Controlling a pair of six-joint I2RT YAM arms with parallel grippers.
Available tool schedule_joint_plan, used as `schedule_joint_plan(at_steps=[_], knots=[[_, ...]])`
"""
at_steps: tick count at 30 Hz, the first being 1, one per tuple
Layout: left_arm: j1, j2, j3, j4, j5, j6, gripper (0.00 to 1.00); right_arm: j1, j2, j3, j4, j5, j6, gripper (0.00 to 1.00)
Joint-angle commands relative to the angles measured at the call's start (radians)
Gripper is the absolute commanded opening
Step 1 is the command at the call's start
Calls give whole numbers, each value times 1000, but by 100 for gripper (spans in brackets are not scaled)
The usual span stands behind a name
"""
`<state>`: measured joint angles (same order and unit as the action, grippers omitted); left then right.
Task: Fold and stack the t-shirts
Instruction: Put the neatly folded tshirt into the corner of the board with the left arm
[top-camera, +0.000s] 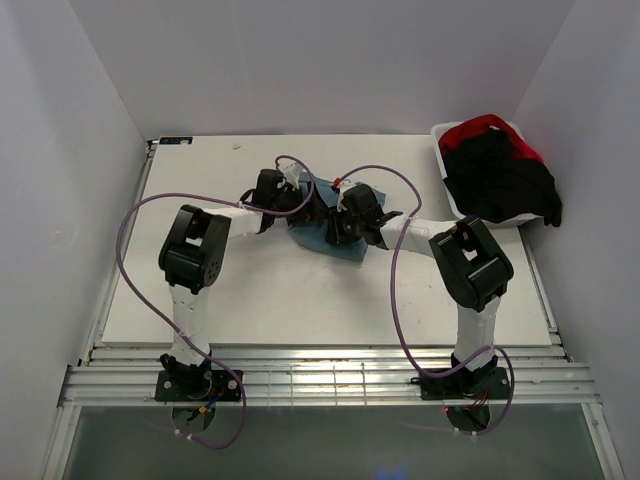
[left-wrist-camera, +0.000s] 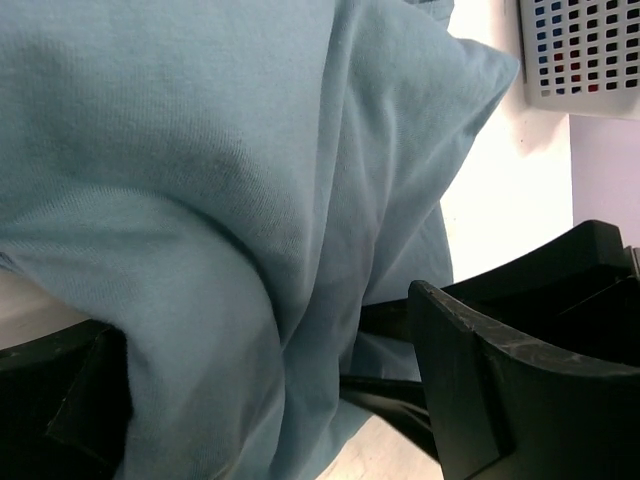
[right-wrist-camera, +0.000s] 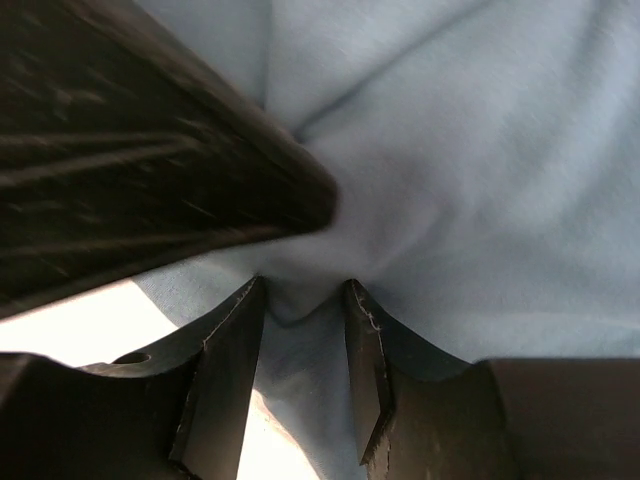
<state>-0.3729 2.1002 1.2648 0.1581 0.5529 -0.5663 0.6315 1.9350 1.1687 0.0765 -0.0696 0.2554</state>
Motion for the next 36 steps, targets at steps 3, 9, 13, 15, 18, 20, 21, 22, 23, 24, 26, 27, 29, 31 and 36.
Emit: schedule_joint_plan(at_steps=[3,9,13,15,18,20,21,22,23,24,26,27,29,31,36], knots=[[-50,106,-50,-166,-85,-7,90,19,16,-23,-18,-9,10,43],[-50,123,-44,-204,-185,12,0,25,1,-50,0,-19,16,43],[-52,101,-39,-253,-277,42,0,30,-31,-90,8,-19,16,43],[-52,70,-44,-279,-341,52,0,36,-68,-107,5,-16,16,43],[-50,12,-35,-354,-438,77,0,46,-149,-142,-10,17,12,43],[-46,-23,-28,-390,-525,94,0,51,-198,-162,-41,46,7,45],[-41,-63,-24,-413,-537,101,0,51,-249,-164,-59,59,4,45],[-35,-86,-22,-422,-591,108,0,53,-275,-165,-88,79,1,47],[-34,-106,-18,-434,-611,118,0,53,-300,-167,-118,103,-2,48],[-31,-144,-6,-455,-631,124,0,53,-345,-167,-136,116,-5,48],[-18,-176,7,-474,-677,137,0,53,-389,-167,-181,152,-18,50],[-12,-193,13,-485,-686,149,0,53,-427,-173,-188,165,-22,50],[6,-224,34,-494,-702,163,0,53,-461,-179,-213,192,-28,52],[22,-232,66,-525,-711,186,0,53,-498,-190,-224,203,-33,52],[65,-227,116,-552,-791,235,0,53,-557,-233,-215,202,-41,52]])
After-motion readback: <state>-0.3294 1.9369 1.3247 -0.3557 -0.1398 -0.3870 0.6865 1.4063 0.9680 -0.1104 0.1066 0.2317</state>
